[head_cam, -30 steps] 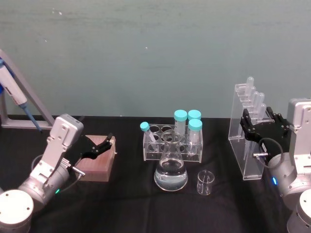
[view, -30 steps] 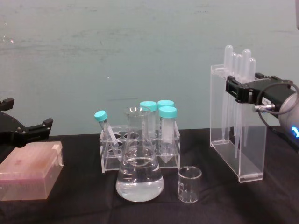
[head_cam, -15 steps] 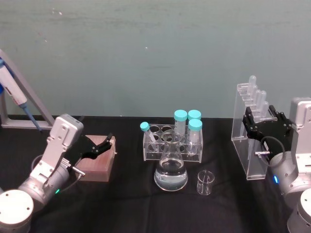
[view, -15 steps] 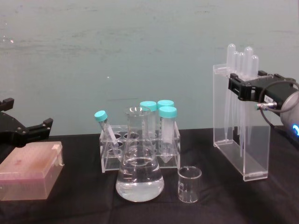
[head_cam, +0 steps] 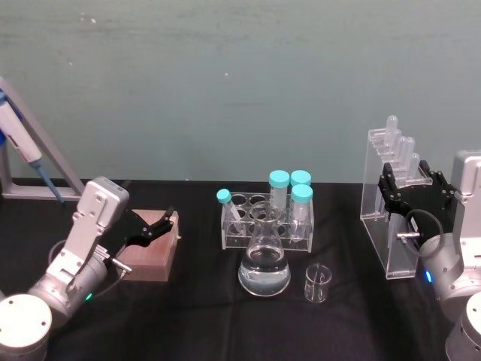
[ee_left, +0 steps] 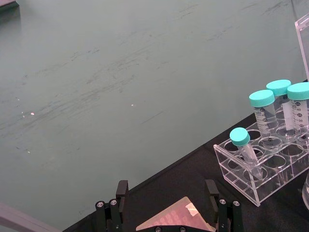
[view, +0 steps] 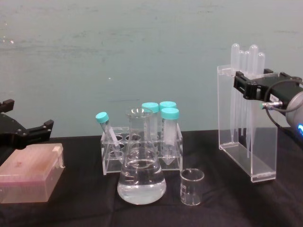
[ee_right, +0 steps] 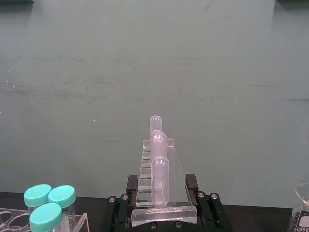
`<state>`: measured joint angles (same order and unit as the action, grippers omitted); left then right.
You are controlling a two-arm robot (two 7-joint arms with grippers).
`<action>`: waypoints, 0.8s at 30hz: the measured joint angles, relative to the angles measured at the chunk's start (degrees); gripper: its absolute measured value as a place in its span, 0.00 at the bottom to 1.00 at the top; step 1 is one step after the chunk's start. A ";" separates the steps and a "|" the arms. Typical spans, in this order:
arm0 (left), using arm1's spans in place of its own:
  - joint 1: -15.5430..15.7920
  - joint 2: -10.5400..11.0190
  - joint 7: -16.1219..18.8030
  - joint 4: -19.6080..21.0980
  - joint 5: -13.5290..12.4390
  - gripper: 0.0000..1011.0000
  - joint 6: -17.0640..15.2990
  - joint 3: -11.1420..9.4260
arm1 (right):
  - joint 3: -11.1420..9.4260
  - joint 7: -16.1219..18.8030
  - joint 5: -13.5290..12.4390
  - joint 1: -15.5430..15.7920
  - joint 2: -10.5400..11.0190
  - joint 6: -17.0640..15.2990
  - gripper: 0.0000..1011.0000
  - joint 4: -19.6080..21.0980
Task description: Place the experimental apparatus aside using one hand.
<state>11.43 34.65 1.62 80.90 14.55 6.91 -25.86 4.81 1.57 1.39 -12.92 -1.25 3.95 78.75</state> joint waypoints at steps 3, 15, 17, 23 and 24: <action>0.00 0.00 0.00 0.00 0.00 0.99 0.00 0.00 | -0.03 -0.01 0.02 0.00 0.00 0.38 0.61 -0.05; 0.00 0.00 0.00 0.00 0.00 0.99 0.00 0.00 | -0.18 -0.38 0.38 0.37 -0.02 1.87 0.61 0.14; 0.00 0.00 0.00 0.00 0.00 0.99 0.00 0.00 | -0.21 -0.46 0.45 0.44 -0.04 1.96 0.61 0.21; 0.00 0.00 0.00 0.00 0.00 0.99 0.00 0.00 | -0.33 -0.64 0.76 0.56 -0.06 2.35 0.61 0.37; 0.00 0.00 0.00 0.00 0.00 0.99 0.00 0.00 | -0.34 -0.65 0.81 0.57 -0.05 2.41 0.61 0.38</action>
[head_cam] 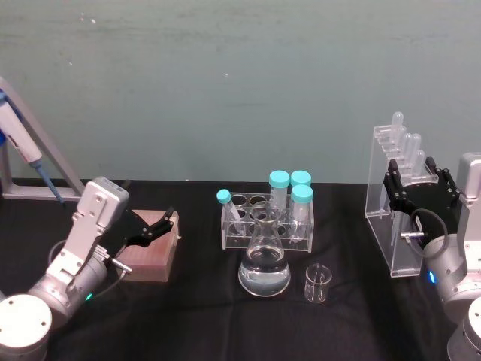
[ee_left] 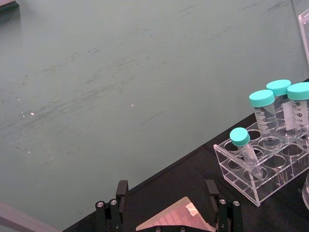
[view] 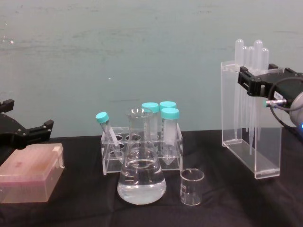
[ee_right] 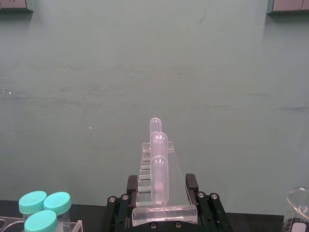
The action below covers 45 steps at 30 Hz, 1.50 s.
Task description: Place the experimental apparatus aside using one hand.
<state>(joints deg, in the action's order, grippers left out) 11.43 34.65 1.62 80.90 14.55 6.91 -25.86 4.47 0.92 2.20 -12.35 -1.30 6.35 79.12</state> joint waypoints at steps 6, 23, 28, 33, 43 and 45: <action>0.00 0.00 0.00 0.00 0.00 0.99 0.00 0.00 | -0.21 -0.20 0.42 0.01 0.14 0.52 0.61 0.05; 0.00 0.00 0.00 0.00 0.00 0.99 0.00 0.00 | -1.66 -0.96 1.38 -0.08 0.51 1.71 0.61 0.13; 0.00 0.00 0.00 0.00 0.00 0.99 0.00 0.00 | -2.05 -0.99 1.48 -0.21 0.60 1.93 0.61 0.14; 0.00 0.00 0.01 0.00 0.00 0.99 0.00 0.00 | -2.37 -0.98 1.56 -0.24 0.77 2.09 0.61 0.05; 0.00 0.00 0.01 0.00 0.00 0.99 0.00 0.00 | -3.06 -0.61 1.67 -0.49 1.41 2.80 0.61 -0.29; 0.00 0.00 0.01 0.00 0.00 0.99 0.00 0.00 | -3.25 -0.54 1.67 -0.51 1.54 2.99 0.61 -0.30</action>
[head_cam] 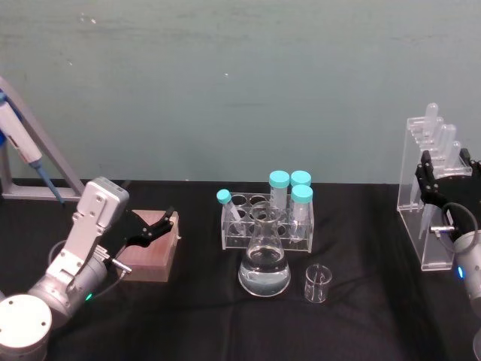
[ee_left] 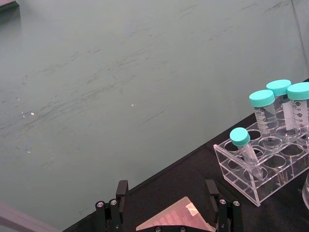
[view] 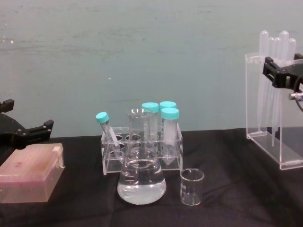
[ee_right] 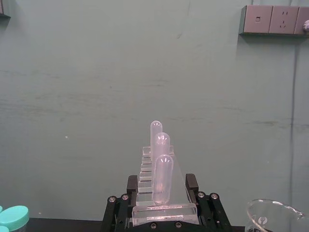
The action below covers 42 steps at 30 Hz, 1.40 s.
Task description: Place the experimental apparatus aside using one hand.
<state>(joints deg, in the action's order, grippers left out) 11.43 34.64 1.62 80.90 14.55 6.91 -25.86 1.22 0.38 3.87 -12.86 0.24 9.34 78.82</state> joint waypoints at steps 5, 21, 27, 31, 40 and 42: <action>0.00 0.00 0.00 0.00 0.00 0.99 0.00 0.00 | -0.41 0.12 0.00 -0.12 0.28 0.36 0.61 -0.21; 0.00 0.00 0.00 0.00 0.00 0.99 0.00 0.00 | -2.37 0.83 -1.05 -0.59 1.25 1.29 0.61 -1.08; 0.00 0.00 0.00 0.00 0.00 0.99 0.00 0.00 | -3.04 1.34 -1.68 -0.71 1.65 1.58 0.61 -1.45; 0.00 0.00 0.00 0.00 0.00 0.99 0.00 0.00 | -3.43 1.60 -2.05 -0.76 1.92 1.83 0.61 -1.63; 0.00 0.00 0.00 0.00 0.00 0.99 0.00 0.00 | -4.44 2.47 -2.87 -1.19 2.95 2.57 0.61 -2.47; 0.00 0.00 0.00 0.00 0.00 0.99 0.00 0.00 | -4.64 2.76 -3.07 -1.30 3.24 2.74 0.61 -2.74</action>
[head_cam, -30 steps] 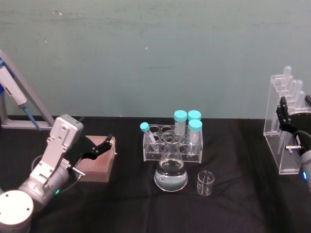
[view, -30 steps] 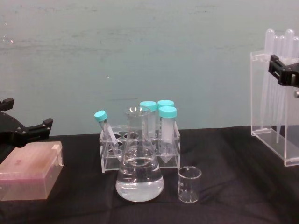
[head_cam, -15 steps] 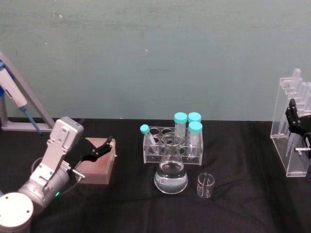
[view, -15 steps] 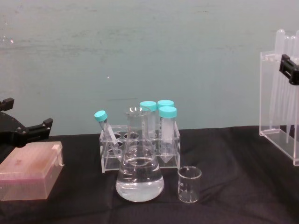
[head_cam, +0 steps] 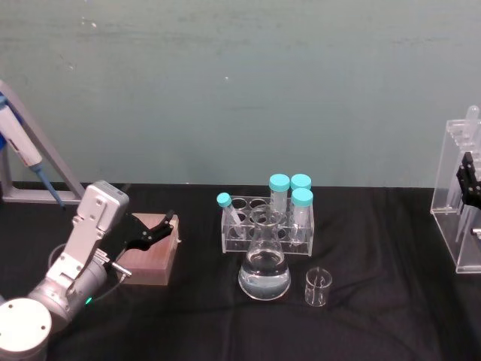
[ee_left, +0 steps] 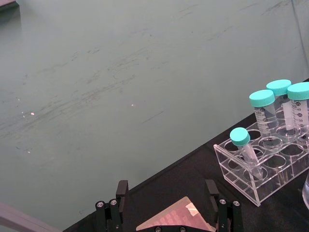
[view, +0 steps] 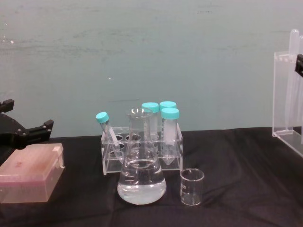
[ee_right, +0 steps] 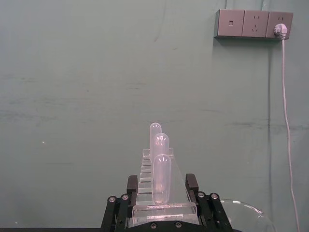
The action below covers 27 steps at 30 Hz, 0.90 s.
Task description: Place the experimental apparatus aside using one hand.
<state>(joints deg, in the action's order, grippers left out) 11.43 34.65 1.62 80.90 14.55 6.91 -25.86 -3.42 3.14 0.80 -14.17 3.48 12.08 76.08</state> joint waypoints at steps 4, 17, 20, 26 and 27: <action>0.00 0.00 0.00 0.00 0.00 0.99 0.00 0.00 | -0.31 0.56 -0.37 -0.26 0.55 0.33 0.61 -0.56; 0.00 0.00 0.00 0.00 0.00 0.99 0.00 0.00 | -0.88 1.74 -1.26 -0.60 1.75 0.90 0.61 -1.66; 0.00 0.00 0.00 0.00 0.00 0.99 0.00 0.00 | -0.97 1.83 -1.38 -0.52 1.88 0.92 0.61 -1.68; 0.00 0.00 0.00 0.00 0.00 0.99 0.00 0.00 | -1.09 1.90 -1.49 -0.37 2.06 1.03 0.61 -1.67; 0.00 0.00 0.00 0.00 0.00 0.99 0.00 0.00 | -1.12 1.91 -1.51 -0.36 2.11 1.08 0.61 -1.69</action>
<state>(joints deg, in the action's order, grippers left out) 11.43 34.65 1.62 80.90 14.55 6.91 -25.86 -4.54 5.05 -0.70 -14.53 5.59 13.16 74.39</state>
